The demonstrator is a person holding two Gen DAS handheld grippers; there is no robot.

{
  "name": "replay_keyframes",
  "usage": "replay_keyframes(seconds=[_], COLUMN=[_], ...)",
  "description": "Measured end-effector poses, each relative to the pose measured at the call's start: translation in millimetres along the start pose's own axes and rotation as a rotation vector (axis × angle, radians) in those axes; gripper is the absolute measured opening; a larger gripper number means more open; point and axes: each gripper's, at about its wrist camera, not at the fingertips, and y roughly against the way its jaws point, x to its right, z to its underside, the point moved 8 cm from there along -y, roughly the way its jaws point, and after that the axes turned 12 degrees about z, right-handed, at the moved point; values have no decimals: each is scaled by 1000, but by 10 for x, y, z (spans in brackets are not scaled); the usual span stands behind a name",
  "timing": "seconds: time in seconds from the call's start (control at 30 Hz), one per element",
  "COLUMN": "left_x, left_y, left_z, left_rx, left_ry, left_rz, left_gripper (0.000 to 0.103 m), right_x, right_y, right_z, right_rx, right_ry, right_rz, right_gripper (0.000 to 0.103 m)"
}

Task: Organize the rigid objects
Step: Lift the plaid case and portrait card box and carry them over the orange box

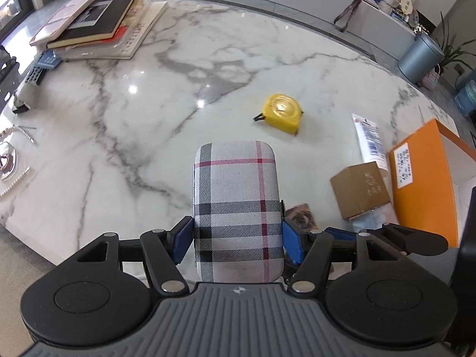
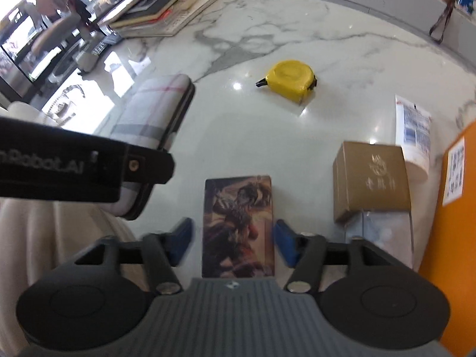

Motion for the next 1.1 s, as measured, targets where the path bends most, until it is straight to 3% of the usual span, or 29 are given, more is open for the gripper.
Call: replay_keyframes(seconds=[0.2, 0.47, 0.67, 0.87, 1.1], left_x=[-90, -70, 126, 667, 1724], left_y=[-36, 56, 293, 551, 657], left_z=[-1, -7, -8, -70, -119], left_rx=[-2, 23, 80, 149, 175], left_ry=[16, 15, -9, -108, -237], left_rz=[25, 35, 53, 99, 247], left_gripper=[72, 72, 72, 72, 72], right_x=[-27, -17, 141, 527, 1360], right_y=[-219, -149, 248, 966, 1797], right_z=[25, 43, 79, 126, 325], right_rx=[-63, -45, 49, 206, 359], right_ry=[13, -7, -63, -167, -344], right_rz=[42, 56, 48, 66, 120], right_gripper=[63, 59, 58, 58, 58])
